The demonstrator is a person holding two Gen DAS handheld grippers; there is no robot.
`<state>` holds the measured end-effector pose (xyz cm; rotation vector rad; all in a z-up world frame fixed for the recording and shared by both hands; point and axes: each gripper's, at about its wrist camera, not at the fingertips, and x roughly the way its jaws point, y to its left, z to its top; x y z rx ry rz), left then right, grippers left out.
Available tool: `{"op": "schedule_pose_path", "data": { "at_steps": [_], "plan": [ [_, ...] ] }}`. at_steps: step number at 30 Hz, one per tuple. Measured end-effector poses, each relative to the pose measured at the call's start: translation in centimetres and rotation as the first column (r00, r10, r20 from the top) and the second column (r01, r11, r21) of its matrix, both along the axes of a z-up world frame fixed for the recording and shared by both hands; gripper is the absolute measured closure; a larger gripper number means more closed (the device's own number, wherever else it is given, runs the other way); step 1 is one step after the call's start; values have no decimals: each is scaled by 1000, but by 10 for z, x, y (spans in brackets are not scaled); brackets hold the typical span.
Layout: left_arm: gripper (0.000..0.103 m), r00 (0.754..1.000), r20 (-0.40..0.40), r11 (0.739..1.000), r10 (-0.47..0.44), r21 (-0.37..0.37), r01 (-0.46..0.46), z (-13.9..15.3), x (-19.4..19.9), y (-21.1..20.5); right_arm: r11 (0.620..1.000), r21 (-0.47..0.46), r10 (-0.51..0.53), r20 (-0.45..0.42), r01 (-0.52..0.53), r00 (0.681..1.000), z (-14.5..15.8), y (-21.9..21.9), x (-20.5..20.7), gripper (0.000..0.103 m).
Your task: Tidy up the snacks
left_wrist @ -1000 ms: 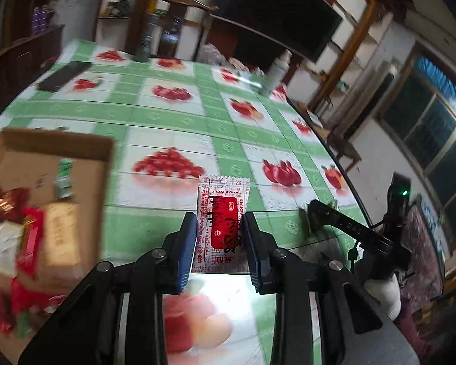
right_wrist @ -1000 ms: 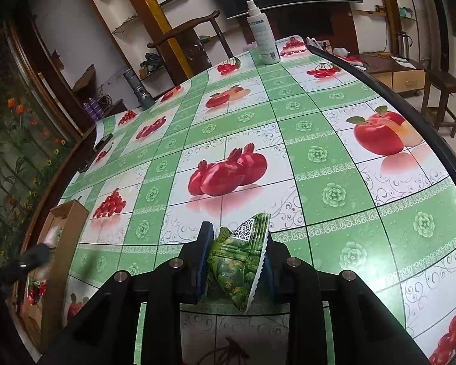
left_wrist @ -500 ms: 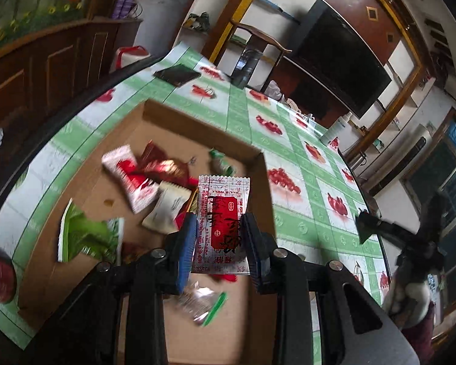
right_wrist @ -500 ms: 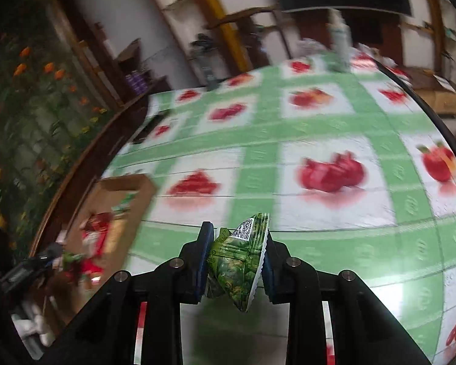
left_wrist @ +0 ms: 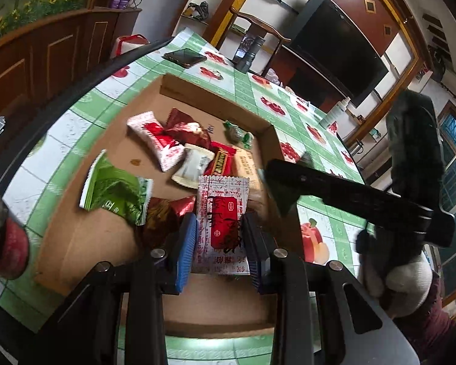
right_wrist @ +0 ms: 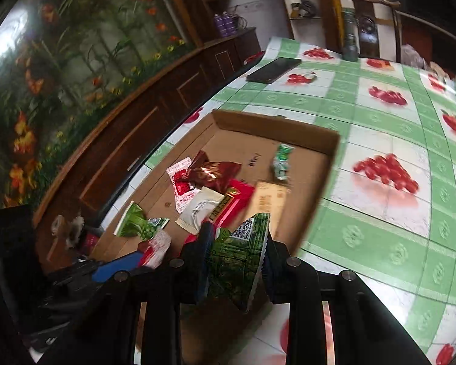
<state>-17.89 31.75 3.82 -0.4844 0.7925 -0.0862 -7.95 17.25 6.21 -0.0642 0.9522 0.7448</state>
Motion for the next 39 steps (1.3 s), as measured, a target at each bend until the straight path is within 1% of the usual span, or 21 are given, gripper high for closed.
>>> {"op": "schedule_pose_path", "data": {
  "at_steps": [4, 5, 7, 9, 10, 11, 14, 16, 18, 19, 20, 22, 23, 27, 30, 34, 39],
  "plan": [
    [75, 1000, -2, 999, 14, 31, -14, -1, -2, 2, 995, -101, 2, 96, 8, 995, -8, 19, -1, 73],
    [72, 1000, -2, 999, 13, 31, -13, -1, -2, 2, 993, -118, -1, 110, 14, 994, -11, 22, 0, 72],
    [68, 1000, -3, 1000, 11, 29, -11, 0, -2, 1, 993, -120, -6, 118, 20, 993, -14, 23, 4, 71],
    [59, 1000, 0, 1000, 9, 26, -9, 1, -2, 0, 994, -104, -14, 115, 26, 993, -14, 20, 7, 68],
    [57, 1000, 3, 1000, 11, 28, -11, 3, -3, -1, 996, -91, -16, 111, 26, 994, -12, 19, 8, 65],
    [56, 1000, 4, 999, 15, 33, -15, 4, -3, -2, 997, -76, -20, 113, 28, 993, -9, 17, 8, 64],
    [55, 999, 20, 997, 29, 69, -31, 11, -6, -5, 998, -26, -52, 153, 57, 987, 5, 7, 1, 61],
    [48, 998, 30, 991, 53, 122, -57, 17, -8, -10, 996, 19, -90, 159, 88, 983, 14, -4, -3, 51],
    [36, 996, 36, 978, 87, 188, -92, 22, -9, -15, 990, 61, -133, 147, 125, 980, 18, -18, -7, 49],
    [33, 994, 37, 968, 107, 226, -113, 24, -9, -18, 989, 73, -141, 140, 132, 980, 18, -23, -10, 49],
    [28, 991, 34, 956, 131, 261, -136, 26, -9, -21, 987, 77, -152, 135, 143, 979, 16, -29, -14, 49],
    [27, 987, 28, 941, 157, 299, -158, 28, -8, -24, 985, 61, -167, 134, 160, 977, 14, -35, -19, 49],
    [27, 987, 24, 938, 160, 307, -159, 28, -7, -25, 984, 51, -176, 131, 170, 976, 10, -39, -22, 49],
    [27, 987, 9, 935, 158, 320, -152, 28, -6, -31, 981, 49, -194, 111, 189, 975, 4, -52, -29, 49],
    [27, 987, 2, 928, 162, 339, -153, 29, -6, -38, 979, 41, -202, 119, 198, 972, 3, -60, -34, 49],
    [27, 986, -4, 920, 165, 361, -153, 32, -5, -47, 978, 48, -207, 133, 202, 969, 6, -70, -41, 44],
    [27, 987, -9, 912, 158, 384, -143, 34, -5, -57, 979, 46, -203, 143, 199, 969, 7, -76, -50, 43]
  ]
}}
